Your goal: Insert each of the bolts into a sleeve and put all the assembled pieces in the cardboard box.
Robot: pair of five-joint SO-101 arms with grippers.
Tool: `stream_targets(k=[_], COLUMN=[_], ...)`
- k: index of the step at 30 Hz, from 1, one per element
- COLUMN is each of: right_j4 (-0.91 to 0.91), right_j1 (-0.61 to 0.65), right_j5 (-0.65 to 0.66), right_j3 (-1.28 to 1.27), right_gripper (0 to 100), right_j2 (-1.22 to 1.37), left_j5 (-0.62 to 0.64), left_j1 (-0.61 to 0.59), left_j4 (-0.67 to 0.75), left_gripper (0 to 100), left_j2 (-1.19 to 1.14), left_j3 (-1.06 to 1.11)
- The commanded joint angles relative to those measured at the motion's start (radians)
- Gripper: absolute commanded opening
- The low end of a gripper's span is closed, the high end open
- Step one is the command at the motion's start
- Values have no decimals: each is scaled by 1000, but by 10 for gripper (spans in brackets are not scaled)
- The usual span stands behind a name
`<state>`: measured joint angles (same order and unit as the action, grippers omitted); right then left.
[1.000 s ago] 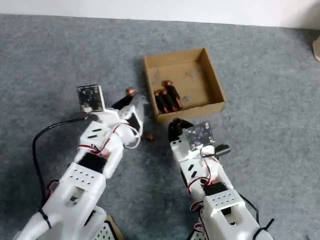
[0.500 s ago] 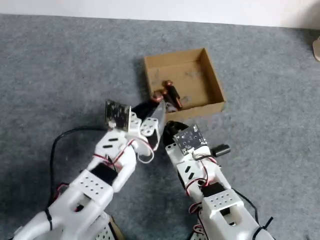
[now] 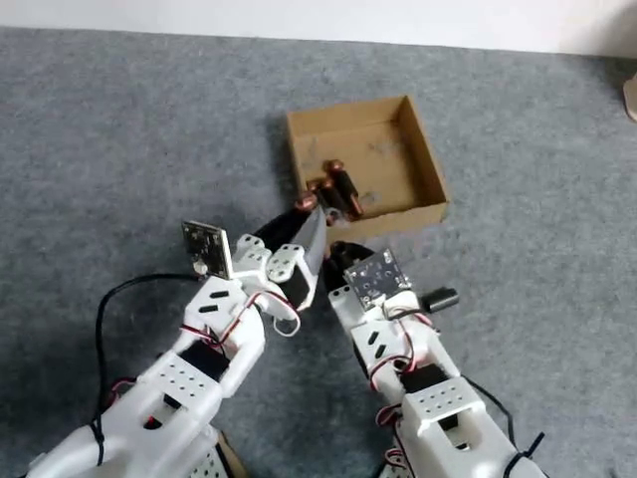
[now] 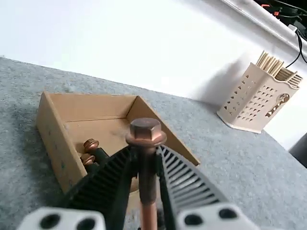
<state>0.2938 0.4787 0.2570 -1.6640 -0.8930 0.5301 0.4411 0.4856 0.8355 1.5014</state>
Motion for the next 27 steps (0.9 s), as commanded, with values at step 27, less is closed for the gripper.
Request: stream_targets(k=[27], right_j4=[10], right_j1=[64], right_j5=[11], right_j3=[-90], right_gripper=[5], right_j2=[-21], left_j5=[57], left_j1=[-74], left_j4=[71], left_gripper=[4], left_j2=[24], left_j3=[12])
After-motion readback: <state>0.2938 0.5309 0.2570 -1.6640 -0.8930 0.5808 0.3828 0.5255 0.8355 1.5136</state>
